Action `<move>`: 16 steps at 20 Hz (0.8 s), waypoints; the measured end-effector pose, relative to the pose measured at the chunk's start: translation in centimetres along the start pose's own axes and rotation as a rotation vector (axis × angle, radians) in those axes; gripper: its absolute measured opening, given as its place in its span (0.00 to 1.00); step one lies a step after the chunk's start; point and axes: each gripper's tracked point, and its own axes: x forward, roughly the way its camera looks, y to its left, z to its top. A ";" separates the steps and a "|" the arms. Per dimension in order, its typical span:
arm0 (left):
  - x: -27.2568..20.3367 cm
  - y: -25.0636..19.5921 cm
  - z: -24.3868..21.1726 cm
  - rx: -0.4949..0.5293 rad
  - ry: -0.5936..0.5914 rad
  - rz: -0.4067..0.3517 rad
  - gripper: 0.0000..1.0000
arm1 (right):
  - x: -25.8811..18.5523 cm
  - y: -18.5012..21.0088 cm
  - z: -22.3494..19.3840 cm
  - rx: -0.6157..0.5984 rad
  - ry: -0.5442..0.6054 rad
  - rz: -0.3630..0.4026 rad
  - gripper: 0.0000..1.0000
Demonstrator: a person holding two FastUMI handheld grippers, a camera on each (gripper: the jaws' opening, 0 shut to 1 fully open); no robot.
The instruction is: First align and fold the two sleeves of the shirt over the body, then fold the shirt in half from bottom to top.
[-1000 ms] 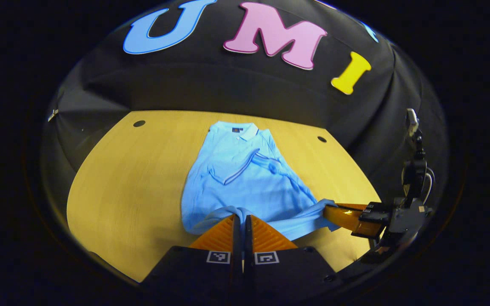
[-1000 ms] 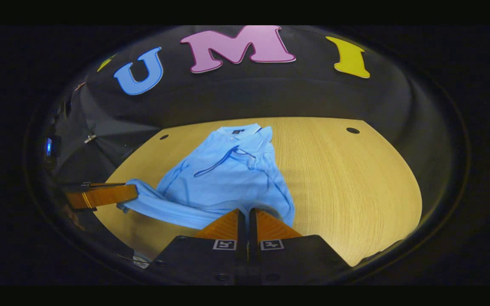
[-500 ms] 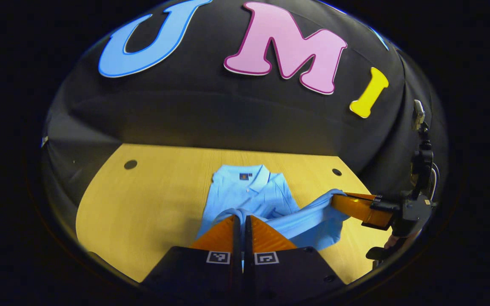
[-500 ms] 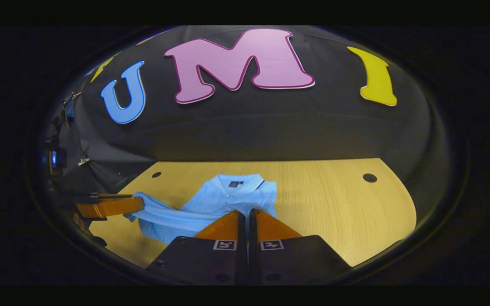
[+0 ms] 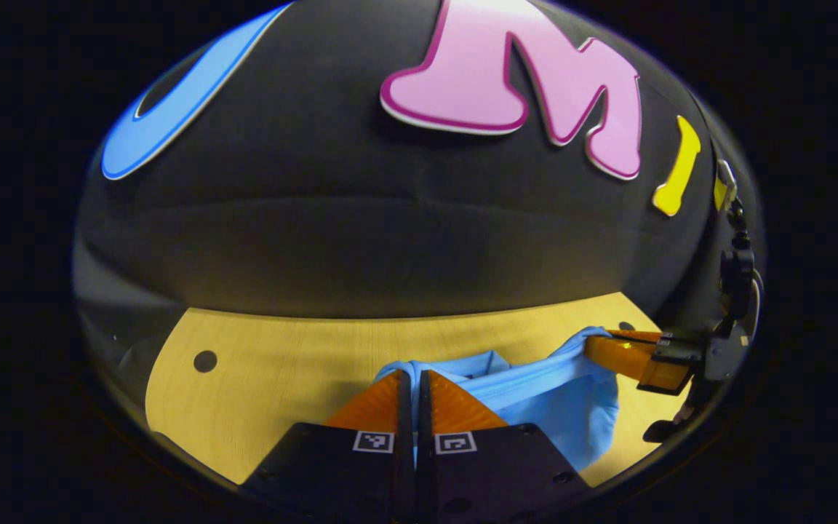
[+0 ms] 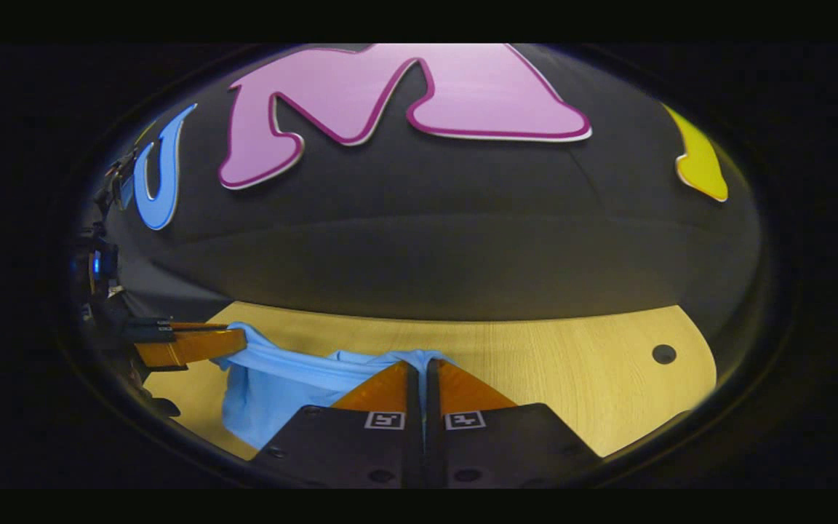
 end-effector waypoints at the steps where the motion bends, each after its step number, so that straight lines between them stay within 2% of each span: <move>1: 1.4 0.8 -0.5 0.014 0.004 0.016 0.06 | 1.4 0.1 -0.5 -0.007 0.015 -0.002 0.04; 2: 2.8 1.4 -0.8 0.022 0.006 0.029 0.07 | 2.5 0.1 -1.1 -0.015 0.031 -0.012 0.00; 4: 4.6 2.1 -2.3 0.023 0.040 0.049 0.13 | 4.5 -0.2 -2.4 -0.041 0.049 -0.054 0.12; 5: 5.2 2.8 -3.1 0.038 0.058 0.078 0.21 | 4.8 -0.8 -3.0 -0.058 0.058 -0.079 0.07; 7: 5.3 4.1 -3.5 0.071 0.068 0.134 0.58 | 5.1 -1.6 -3.8 -0.096 0.077 -0.106 0.37; 9: 4.0 4.1 -1.8 0.048 0.010 0.145 0.94 | 3.4 -2.6 -3.3 -0.126 0.065 -0.128 0.67; 11: 1.3 3.4 0.5 -0.001 -0.071 0.134 0.97 | 1.1 -3.1 -1.6 -0.122 0.014 -0.154 0.97; 16: -7.6 2.4 4.7 0.030 -0.230 0.136 0.97 | -7.7 -3.3 1.9 -0.109 -0.100 -0.222 0.98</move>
